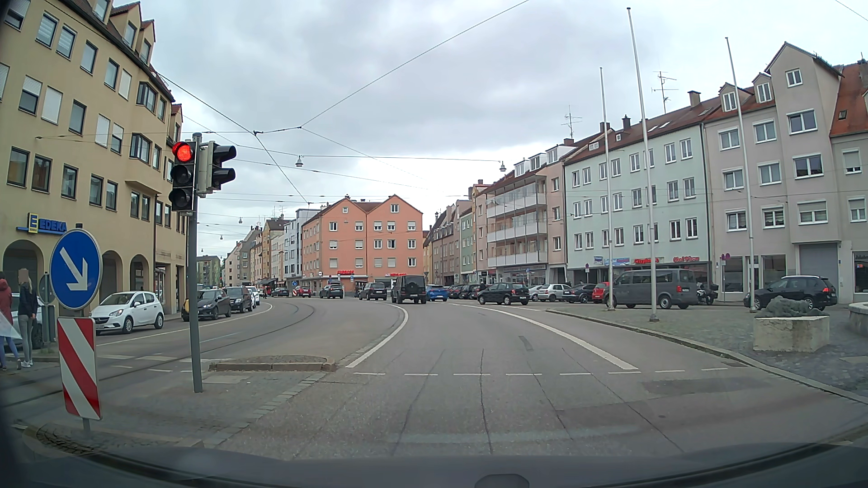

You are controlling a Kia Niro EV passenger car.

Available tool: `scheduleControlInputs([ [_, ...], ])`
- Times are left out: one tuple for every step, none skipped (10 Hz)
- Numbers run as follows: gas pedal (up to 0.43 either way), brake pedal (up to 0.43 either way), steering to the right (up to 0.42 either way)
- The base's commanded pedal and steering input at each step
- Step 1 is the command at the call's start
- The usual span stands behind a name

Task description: Follow the waypoints while adhering to traffic rules and regulations

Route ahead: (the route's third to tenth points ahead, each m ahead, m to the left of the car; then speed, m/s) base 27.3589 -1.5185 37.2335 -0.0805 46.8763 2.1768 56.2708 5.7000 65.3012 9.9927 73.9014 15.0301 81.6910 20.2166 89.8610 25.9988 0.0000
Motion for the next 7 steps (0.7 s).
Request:
scheduleControlInputs([
  [0.0,0.207,0.02],
  [0.0,0.207,0.02],
  [0.0,0.207,0.02],
  [0.0,0.207,0.02],
  [0.0,0.207,0.02],
  [0.0,0.207,0.02],
  [0.0,0.207,0.02],
])
